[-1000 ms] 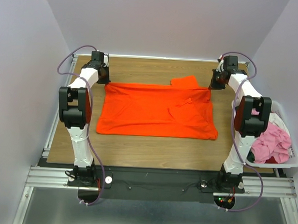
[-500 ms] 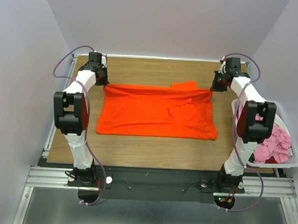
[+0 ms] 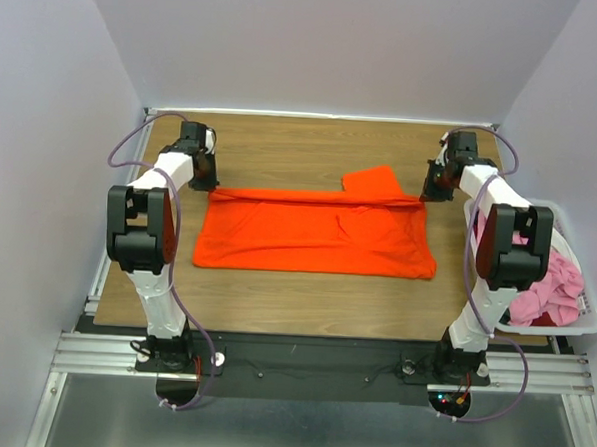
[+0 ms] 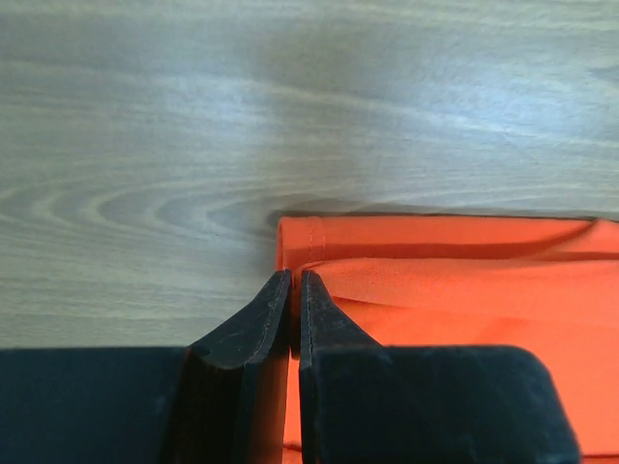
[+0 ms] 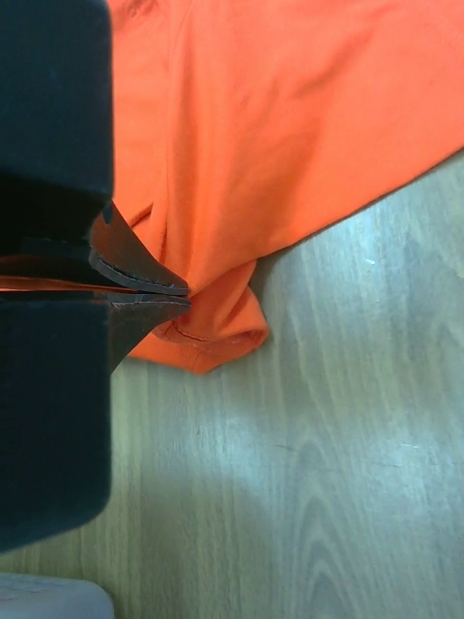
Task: Fold and stack the t-shirts
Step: Fold the tshirt
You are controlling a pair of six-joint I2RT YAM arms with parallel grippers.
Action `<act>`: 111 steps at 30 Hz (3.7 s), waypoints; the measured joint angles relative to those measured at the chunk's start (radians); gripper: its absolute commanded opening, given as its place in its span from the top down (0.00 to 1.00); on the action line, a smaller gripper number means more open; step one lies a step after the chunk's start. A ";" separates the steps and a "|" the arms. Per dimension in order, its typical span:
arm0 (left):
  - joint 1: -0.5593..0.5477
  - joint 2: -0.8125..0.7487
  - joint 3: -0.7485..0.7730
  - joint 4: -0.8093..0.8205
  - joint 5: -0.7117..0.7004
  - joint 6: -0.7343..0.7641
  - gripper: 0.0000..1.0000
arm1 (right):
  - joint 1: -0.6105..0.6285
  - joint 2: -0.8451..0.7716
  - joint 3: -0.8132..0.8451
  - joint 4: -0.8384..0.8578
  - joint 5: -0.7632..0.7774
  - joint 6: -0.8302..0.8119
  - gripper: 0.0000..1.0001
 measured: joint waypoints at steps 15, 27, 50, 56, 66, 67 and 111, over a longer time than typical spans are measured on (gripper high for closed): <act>-0.006 -0.069 -0.043 0.006 -0.045 -0.047 0.97 | 0.000 -0.074 -0.043 0.018 0.005 0.037 0.99; -0.012 -0.055 -0.120 0.025 -0.037 -0.087 0.31 | 0.000 -0.047 -0.124 0.016 0.000 0.076 0.61; -0.013 -0.260 -0.134 -0.027 -0.052 -0.196 0.07 | 0.120 0.289 0.369 0.031 -0.060 -0.027 0.50; -0.012 -0.261 -0.163 -0.030 -0.052 -0.197 0.12 | 0.143 0.375 0.419 0.023 -0.035 -0.047 0.51; -0.018 -0.278 -0.192 -0.028 -0.044 -0.197 0.13 | 0.177 0.417 0.461 0.026 0.027 -0.072 0.58; -0.018 -0.280 -0.192 -0.026 -0.044 -0.196 0.13 | 0.179 0.419 0.462 0.027 0.029 -0.075 0.61; -0.026 -0.377 -0.288 -0.018 -0.039 -0.242 0.15 | 0.224 -0.477 -0.457 -0.011 -0.219 0.068 0.94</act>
